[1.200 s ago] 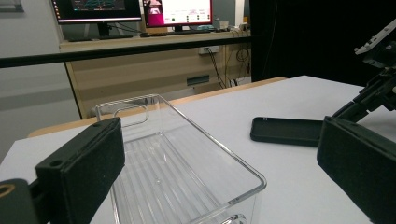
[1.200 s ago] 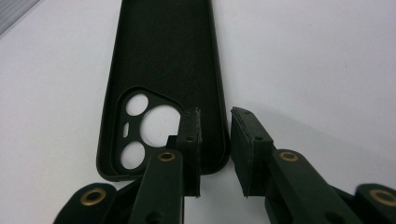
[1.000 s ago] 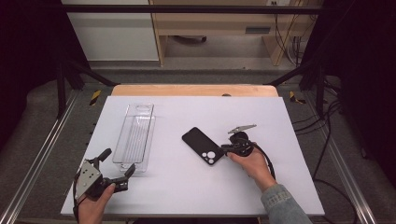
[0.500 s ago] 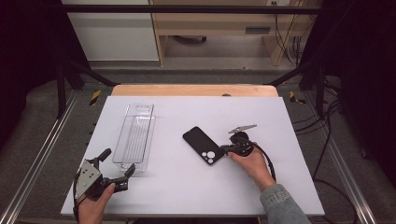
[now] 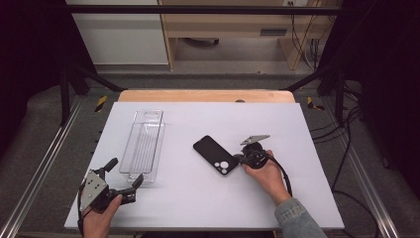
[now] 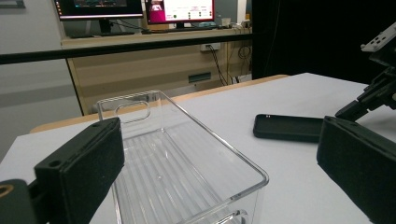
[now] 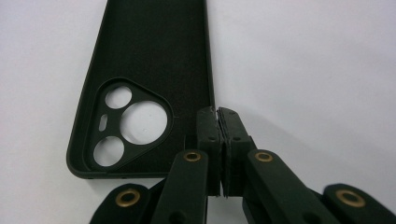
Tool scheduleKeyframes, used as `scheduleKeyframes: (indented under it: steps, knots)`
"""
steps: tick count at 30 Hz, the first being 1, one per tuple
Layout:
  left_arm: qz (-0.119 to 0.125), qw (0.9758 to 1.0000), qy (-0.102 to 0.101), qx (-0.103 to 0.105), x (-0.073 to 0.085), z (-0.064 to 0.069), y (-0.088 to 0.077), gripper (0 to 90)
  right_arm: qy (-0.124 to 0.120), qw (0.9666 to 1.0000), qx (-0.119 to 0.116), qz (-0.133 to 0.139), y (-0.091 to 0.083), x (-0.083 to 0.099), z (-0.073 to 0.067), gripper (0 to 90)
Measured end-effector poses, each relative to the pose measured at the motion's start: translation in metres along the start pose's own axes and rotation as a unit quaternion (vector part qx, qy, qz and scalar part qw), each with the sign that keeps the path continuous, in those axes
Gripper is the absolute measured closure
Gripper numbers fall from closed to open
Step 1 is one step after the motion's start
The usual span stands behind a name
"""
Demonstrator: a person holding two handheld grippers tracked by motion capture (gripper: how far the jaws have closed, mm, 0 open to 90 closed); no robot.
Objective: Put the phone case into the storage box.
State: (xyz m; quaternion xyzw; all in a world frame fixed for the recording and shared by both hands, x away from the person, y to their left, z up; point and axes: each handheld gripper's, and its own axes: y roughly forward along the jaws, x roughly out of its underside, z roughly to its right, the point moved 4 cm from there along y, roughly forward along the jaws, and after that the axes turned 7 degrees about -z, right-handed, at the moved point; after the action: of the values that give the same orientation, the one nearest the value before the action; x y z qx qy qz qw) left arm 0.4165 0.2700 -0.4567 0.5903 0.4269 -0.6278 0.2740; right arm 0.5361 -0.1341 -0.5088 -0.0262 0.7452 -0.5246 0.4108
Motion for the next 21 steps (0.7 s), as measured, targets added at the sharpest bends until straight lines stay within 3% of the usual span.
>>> scheduleKeyframes:
  steps: [2,5,21]
  knots:
    - [0.000,1.0000,0.000,-0.001,0.000,0.000,-0.001,0.6,-0.009,0.9997,0.017,0.011,-0.006,-0.004,-0.001,89.4]
    - [0.000,1.0000,-0.001,-0.003,0.000,-0.001,-0.001,0.6,-0.019,0.9994,0.024,0.015,-0.013,-0.007,-0.003,89.5]
    - [-0.002,1.0000,0.004,-0.001,0.000,0.000,-0.001,0.6,-0.087,0.9952,0.042,0.015,-0.041,-0.027,-0.018,89.7]
